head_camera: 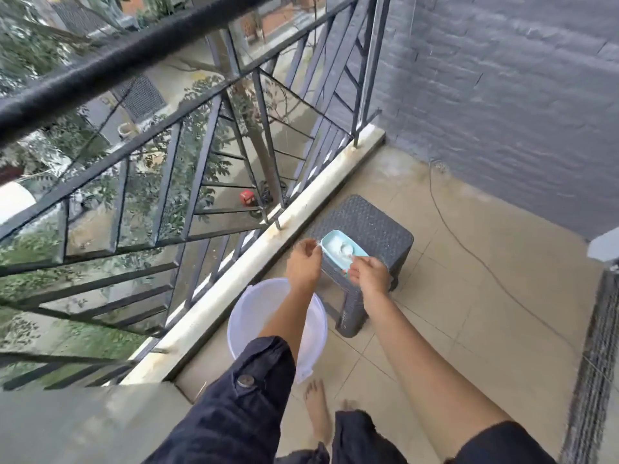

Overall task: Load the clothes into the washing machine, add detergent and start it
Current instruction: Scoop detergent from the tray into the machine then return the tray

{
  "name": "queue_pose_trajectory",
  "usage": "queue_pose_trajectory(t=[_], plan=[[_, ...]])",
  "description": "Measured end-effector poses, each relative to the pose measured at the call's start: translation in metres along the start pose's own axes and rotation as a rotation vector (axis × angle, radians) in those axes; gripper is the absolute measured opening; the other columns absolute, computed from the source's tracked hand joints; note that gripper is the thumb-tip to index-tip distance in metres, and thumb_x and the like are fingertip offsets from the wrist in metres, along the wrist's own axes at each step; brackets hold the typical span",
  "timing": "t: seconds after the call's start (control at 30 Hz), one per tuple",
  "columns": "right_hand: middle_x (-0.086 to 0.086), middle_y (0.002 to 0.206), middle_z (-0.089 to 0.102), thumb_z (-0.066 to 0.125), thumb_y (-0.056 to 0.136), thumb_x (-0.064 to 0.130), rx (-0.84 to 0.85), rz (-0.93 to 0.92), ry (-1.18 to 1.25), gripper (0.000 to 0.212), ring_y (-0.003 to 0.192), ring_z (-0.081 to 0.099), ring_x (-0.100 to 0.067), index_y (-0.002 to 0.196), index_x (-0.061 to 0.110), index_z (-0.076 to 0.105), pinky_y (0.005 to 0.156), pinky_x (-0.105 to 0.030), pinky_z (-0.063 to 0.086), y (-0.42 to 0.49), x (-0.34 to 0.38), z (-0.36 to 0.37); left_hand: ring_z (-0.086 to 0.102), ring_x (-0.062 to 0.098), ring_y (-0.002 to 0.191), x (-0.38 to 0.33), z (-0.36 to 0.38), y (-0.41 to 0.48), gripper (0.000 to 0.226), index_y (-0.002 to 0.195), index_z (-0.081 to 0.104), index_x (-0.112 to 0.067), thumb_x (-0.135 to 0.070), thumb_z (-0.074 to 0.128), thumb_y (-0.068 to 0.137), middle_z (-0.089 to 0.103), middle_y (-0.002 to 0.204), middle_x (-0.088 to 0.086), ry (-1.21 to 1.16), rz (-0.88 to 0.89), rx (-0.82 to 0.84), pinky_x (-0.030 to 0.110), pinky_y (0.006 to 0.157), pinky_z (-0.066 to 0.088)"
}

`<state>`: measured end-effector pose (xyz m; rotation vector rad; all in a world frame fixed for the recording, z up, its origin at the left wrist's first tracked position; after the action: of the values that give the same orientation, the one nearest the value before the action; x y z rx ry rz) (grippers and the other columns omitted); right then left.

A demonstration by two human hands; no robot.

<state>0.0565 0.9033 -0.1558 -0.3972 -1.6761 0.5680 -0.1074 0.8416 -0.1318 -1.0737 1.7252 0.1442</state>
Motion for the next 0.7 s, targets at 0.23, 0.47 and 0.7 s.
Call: queue_pose_trajectory(t=[0.23,0.47,0.7], plan=[[-0.003,0.066,0.064,0.06,0.083,0.014,-0.091,0.089,-0.108,0.024,0.086,0.067,-0.031,0.059,0.02,0.058,0.092,-0.049,0.051,0.089,-0.042,-0.011,0.056,0.025,0.12,0.017,0.061,0.069,0.04,0.132,0.05,-0.02,-0.026,0.05,0.092,0.06,0.13,0.005,0.207,-0.043,0.127,0.032,0.1,0.041],[-0.022,0.11,0.068,0.061,0.084,0.016,-0.098,0.2,-0.314,0.035,0.106,0.062,-0.039,0.112,-0.003,0.063,0.096,-0.047,0.048,0.17,-0.1,-0.004,0.047,0.03,0.129,0.058,0.11,0.145,0.046,0.144,0.036,-0.015,-0.023,0.04,0.099,0.044,0.146,0.009,0.174,-0.13,0.15,0.033,0.102,0.038],[-0.022,0.14,0.045,0.054,0.089,0.009,-0.124,0.229,-0.439,0.051,0.126,0.047,-0.036,0.136,-0.005,0.042,0.101,-0.035,0.039,0.205,-0.121,0.006,0.03,0.031,0.141,0.089,0.149,0.199,0.058,0.147,0.022,-0.003,-0.033,0.039,0.1,0.029,0.153,0.017,0.288,-0.143,0.269,0.036,0.114,0.026]])
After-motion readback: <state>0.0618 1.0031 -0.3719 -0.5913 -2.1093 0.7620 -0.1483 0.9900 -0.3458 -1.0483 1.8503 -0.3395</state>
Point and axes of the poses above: each hand's wrist, its own y-axis towards the middle knuckle, its own z-axis out of the palm, x = y × z, the point moved 9 cm from there along y, towards the middle knuckle
